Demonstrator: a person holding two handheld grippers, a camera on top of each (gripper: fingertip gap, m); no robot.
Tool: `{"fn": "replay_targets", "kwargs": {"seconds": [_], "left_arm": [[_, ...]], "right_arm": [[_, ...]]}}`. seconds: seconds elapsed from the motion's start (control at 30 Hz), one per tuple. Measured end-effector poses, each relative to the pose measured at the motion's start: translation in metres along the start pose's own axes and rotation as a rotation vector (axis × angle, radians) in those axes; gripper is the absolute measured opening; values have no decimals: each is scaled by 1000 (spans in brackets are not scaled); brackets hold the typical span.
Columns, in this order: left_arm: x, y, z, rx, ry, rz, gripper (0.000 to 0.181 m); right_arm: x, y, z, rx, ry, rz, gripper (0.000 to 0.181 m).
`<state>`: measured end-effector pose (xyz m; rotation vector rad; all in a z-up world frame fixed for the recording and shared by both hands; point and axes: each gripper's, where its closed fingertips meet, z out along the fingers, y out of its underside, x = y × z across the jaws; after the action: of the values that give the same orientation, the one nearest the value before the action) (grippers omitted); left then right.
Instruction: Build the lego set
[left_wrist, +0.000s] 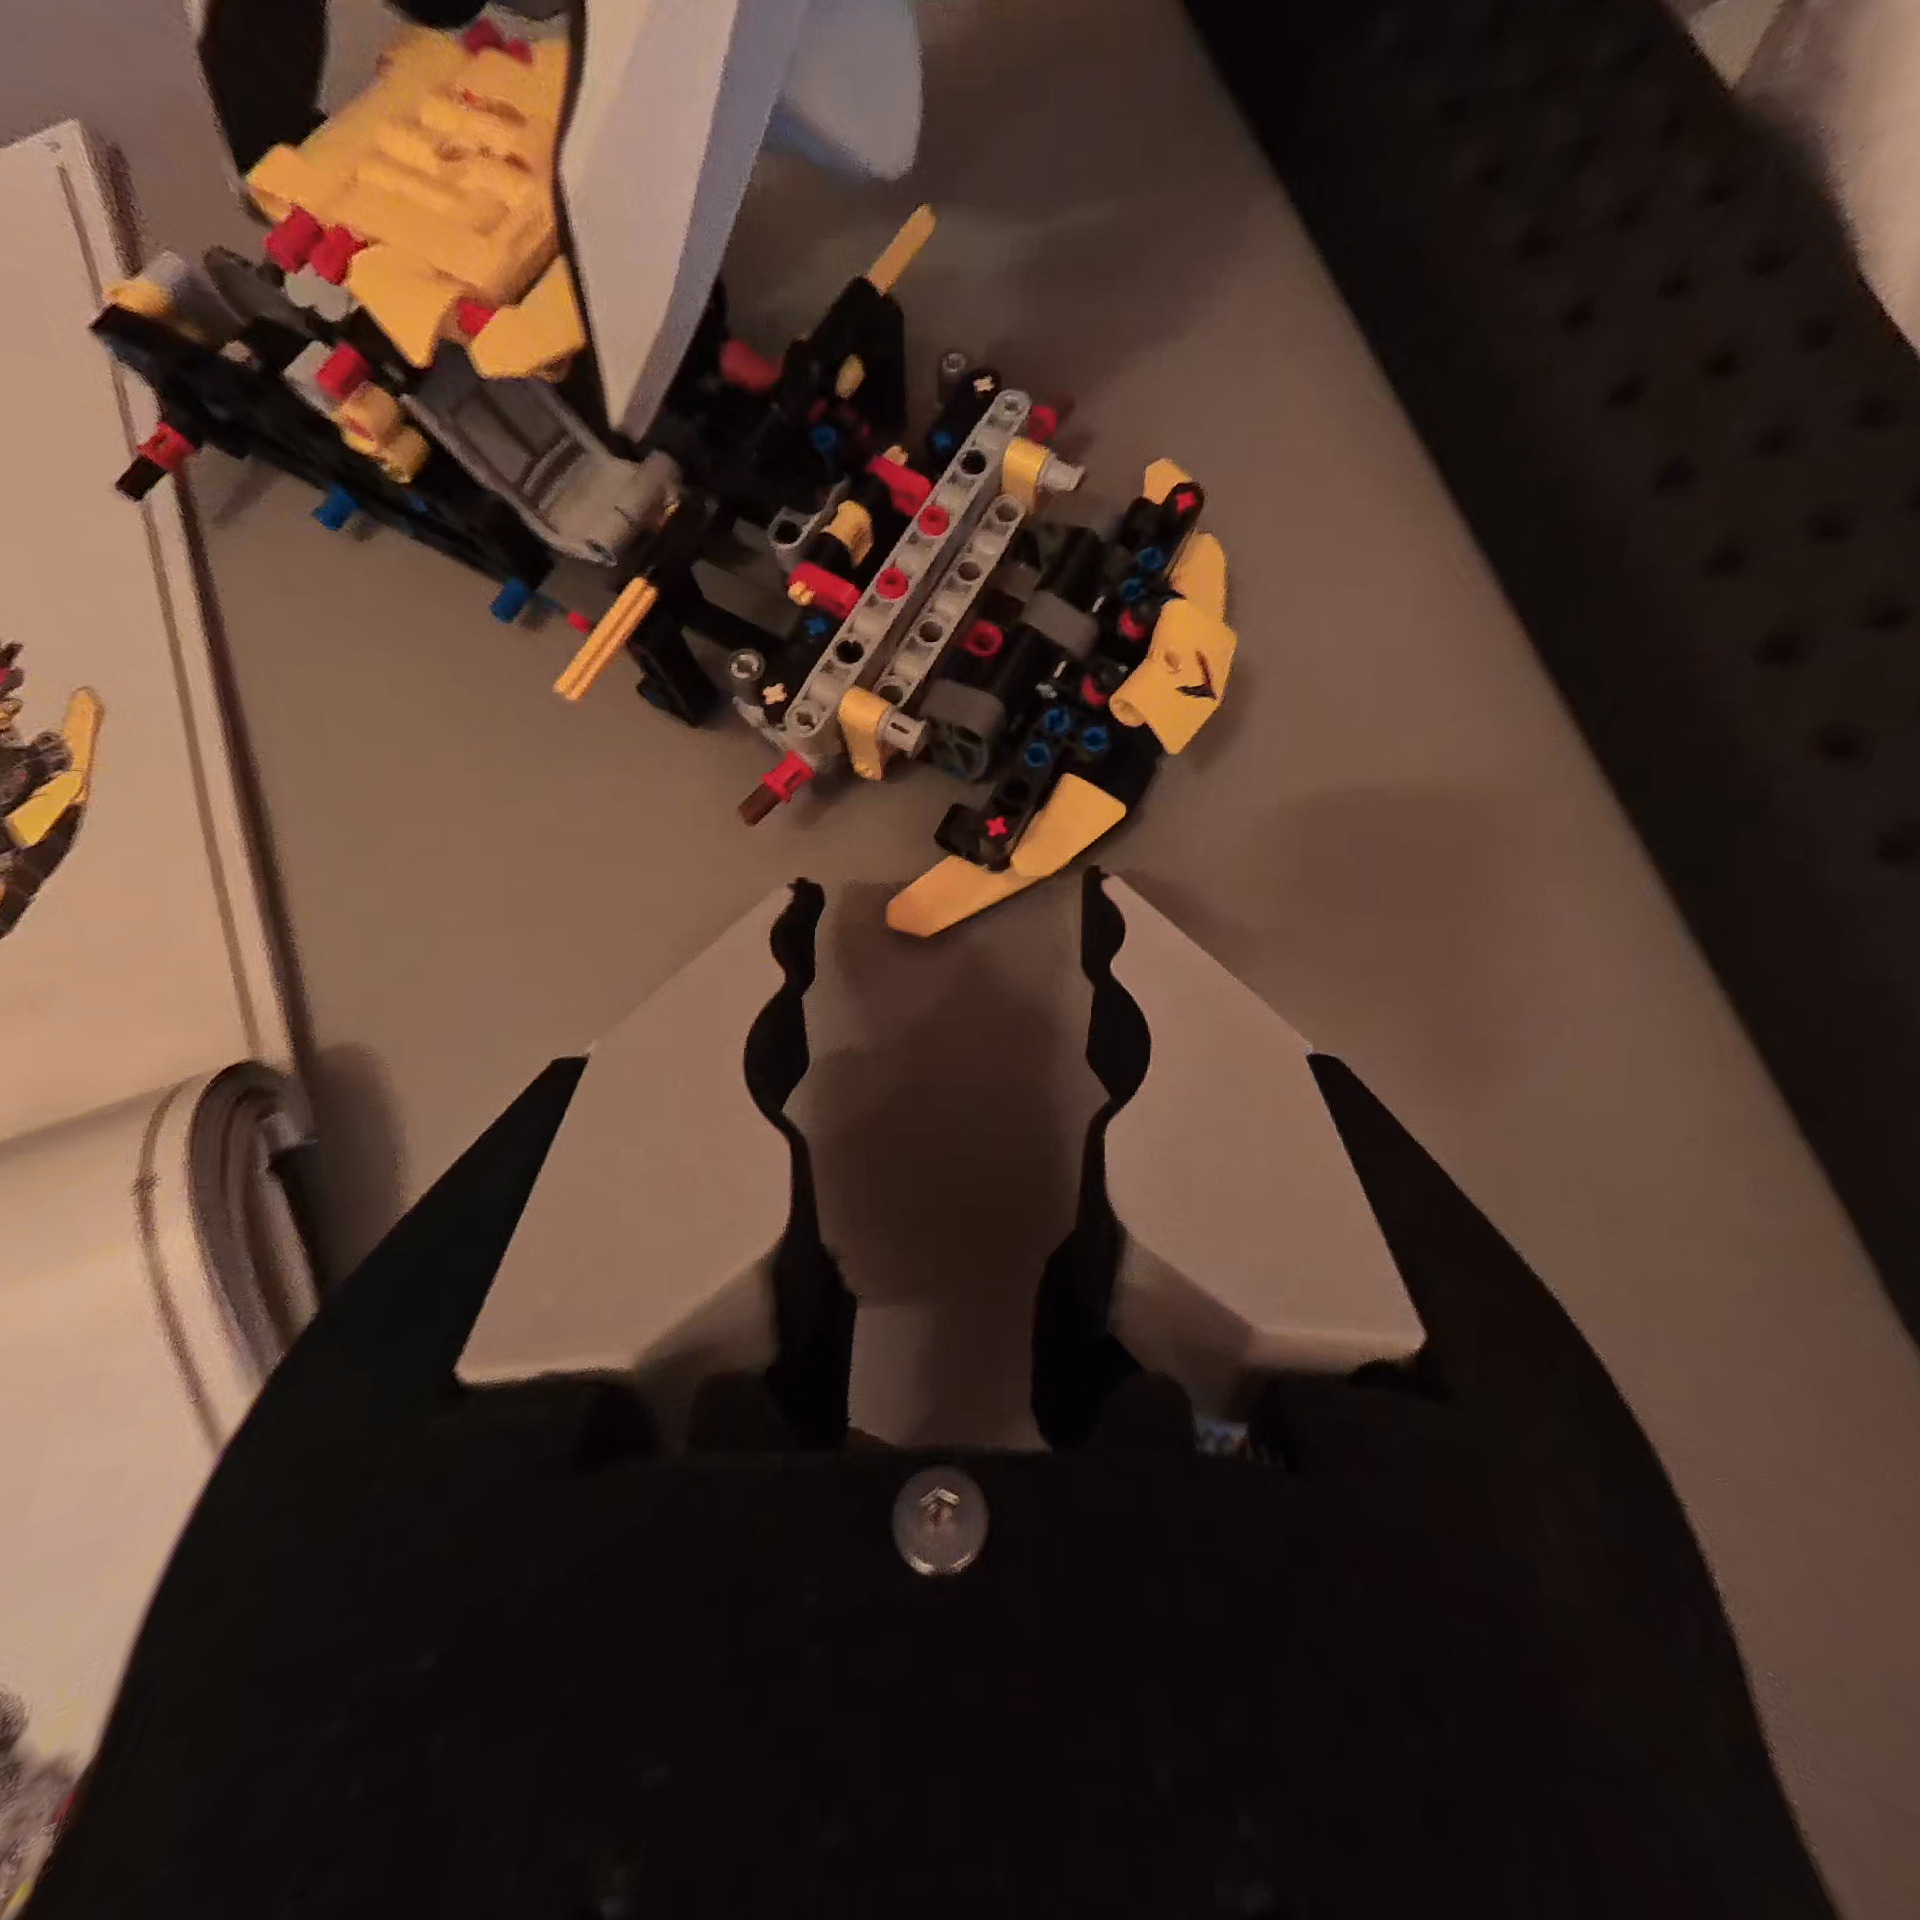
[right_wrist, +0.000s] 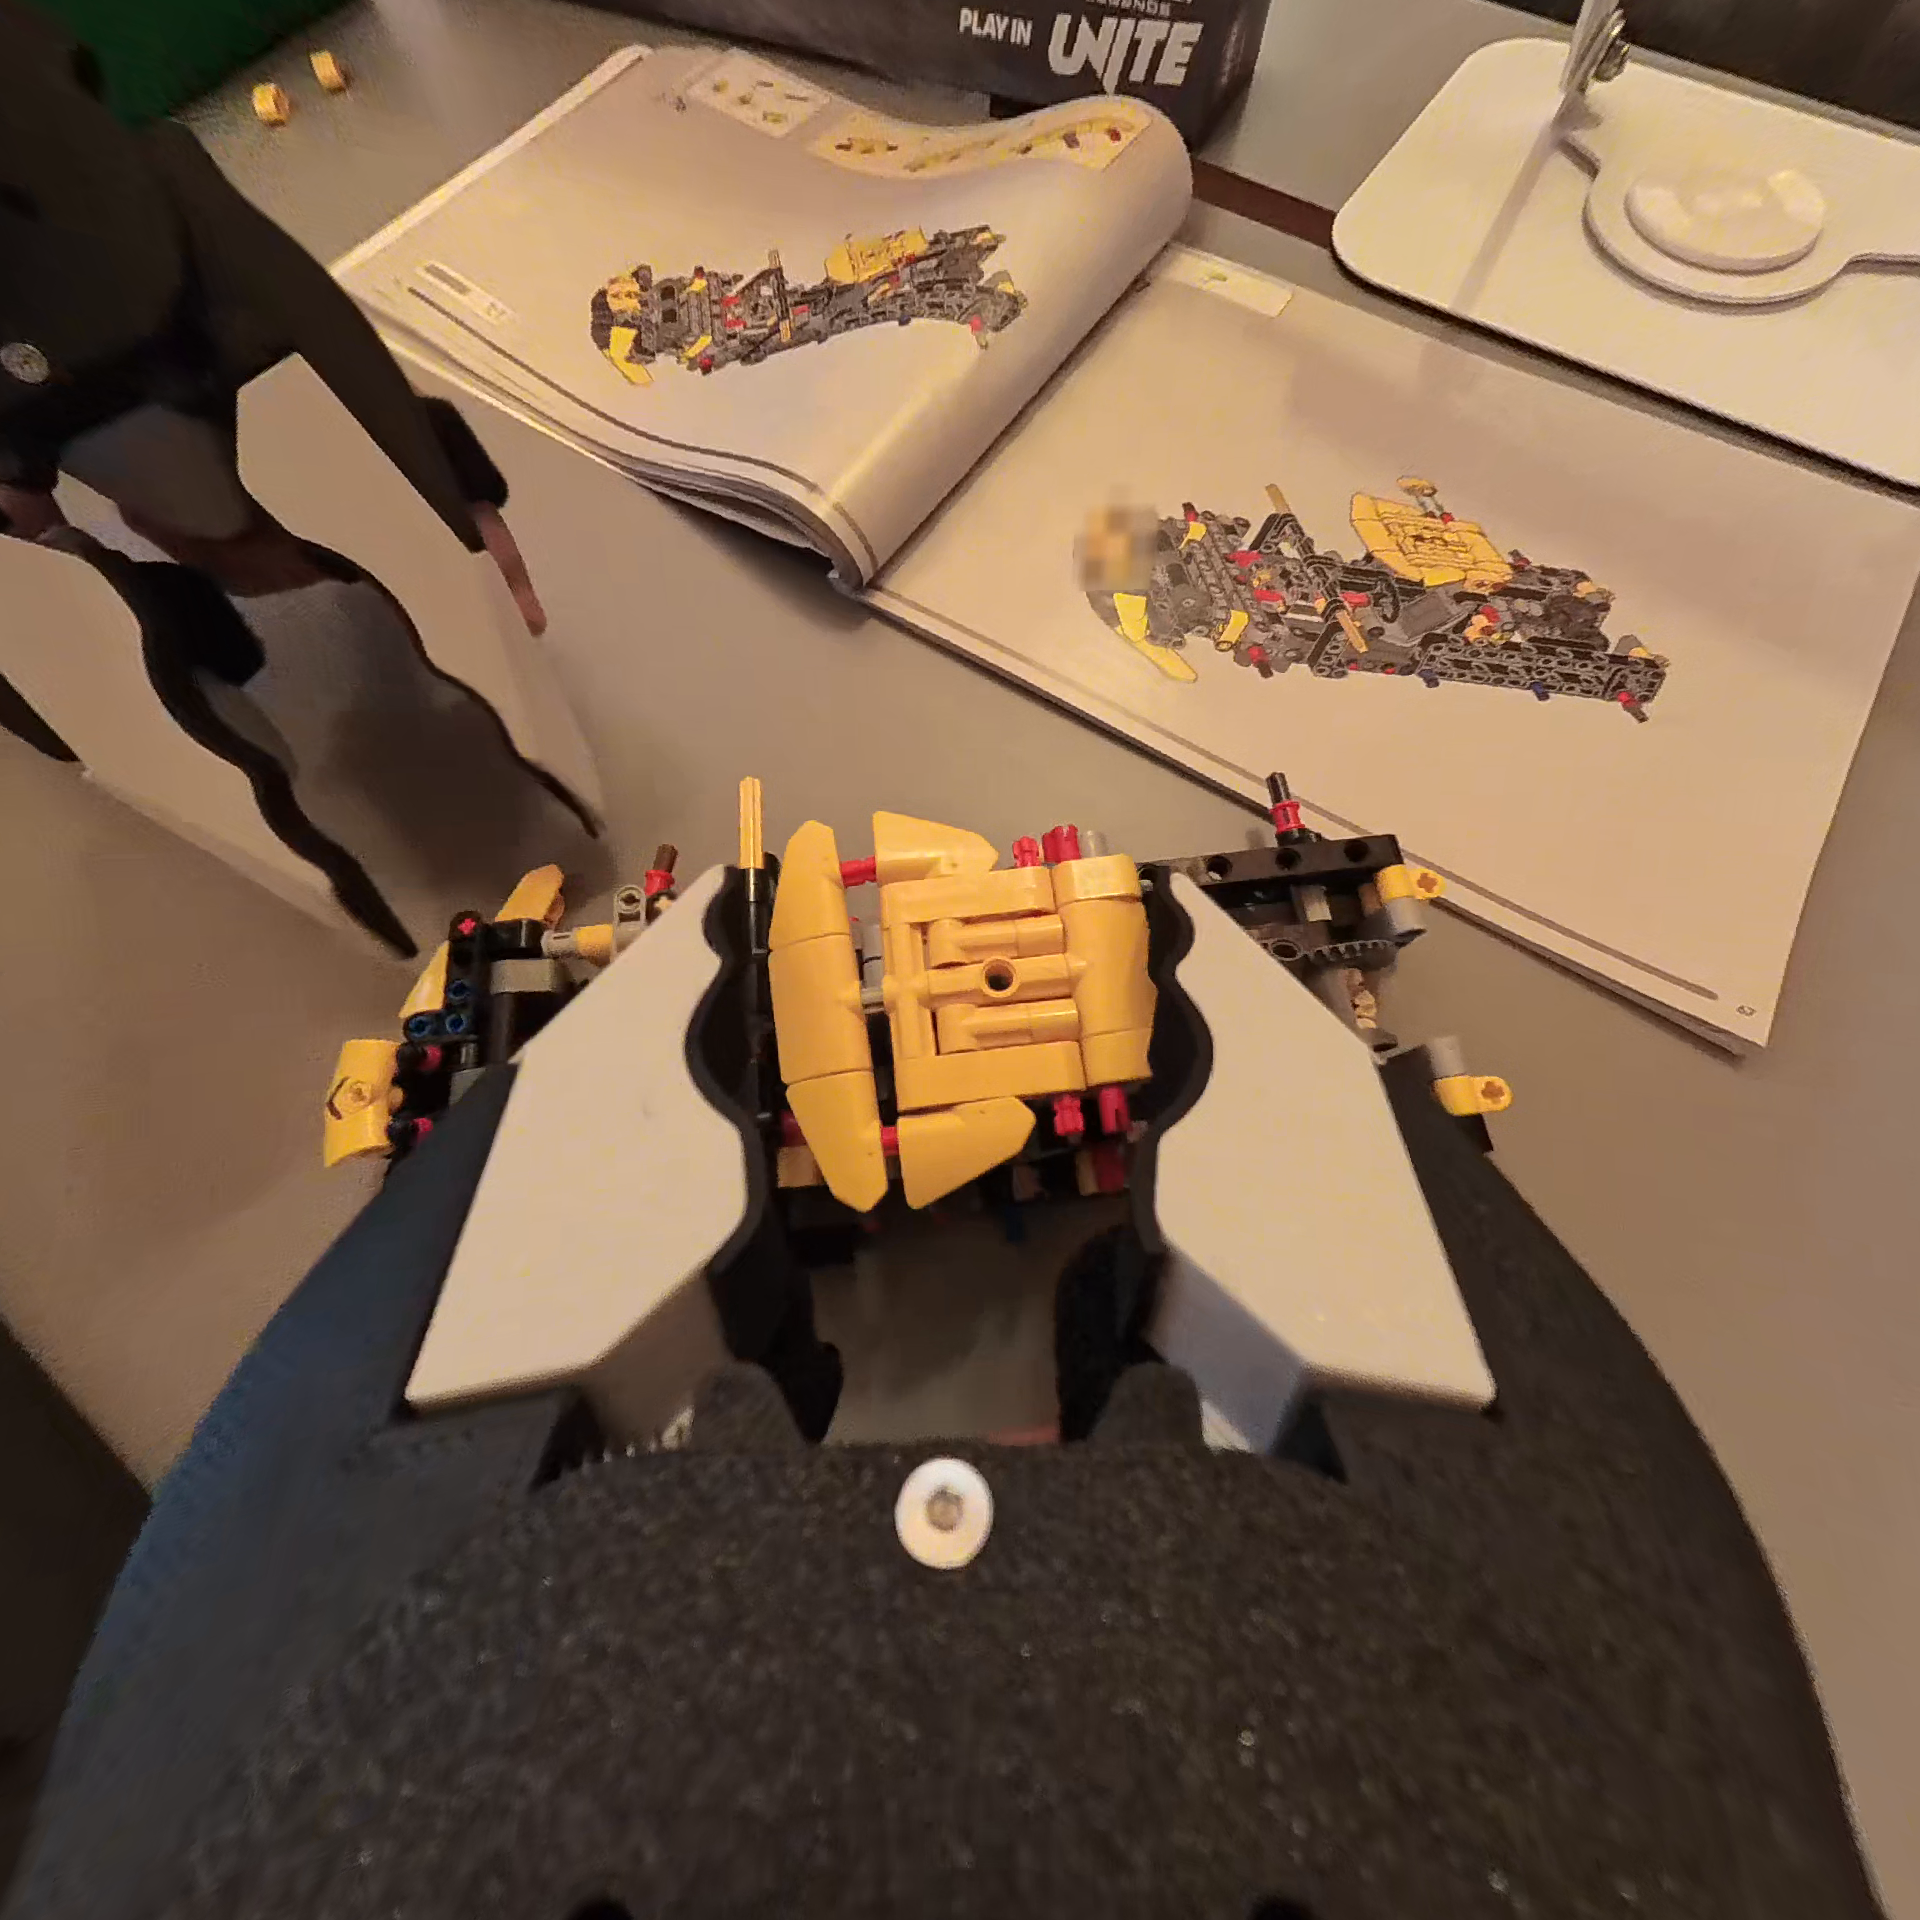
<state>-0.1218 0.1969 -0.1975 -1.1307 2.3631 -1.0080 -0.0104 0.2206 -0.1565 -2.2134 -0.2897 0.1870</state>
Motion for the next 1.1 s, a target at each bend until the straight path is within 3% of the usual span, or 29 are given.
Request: {"fn": "replay_targets", "kwargs": {"seconds": [0.17,0.27,0.93,1.1], "left_arm": [[10,4,12,-23,88,21,50],[12,0,16,4,79,46,36],[19,-5,22,24,85,47,33],[18,-6,20,26,87,31,35]], "right_arm": [[3,0,5,-15,33,-25,74],[3,1,5,-17,40,-36,73],[5,1,3,-7,69,-60,70],[4,3,-1,-6,15,-29,72]]}}
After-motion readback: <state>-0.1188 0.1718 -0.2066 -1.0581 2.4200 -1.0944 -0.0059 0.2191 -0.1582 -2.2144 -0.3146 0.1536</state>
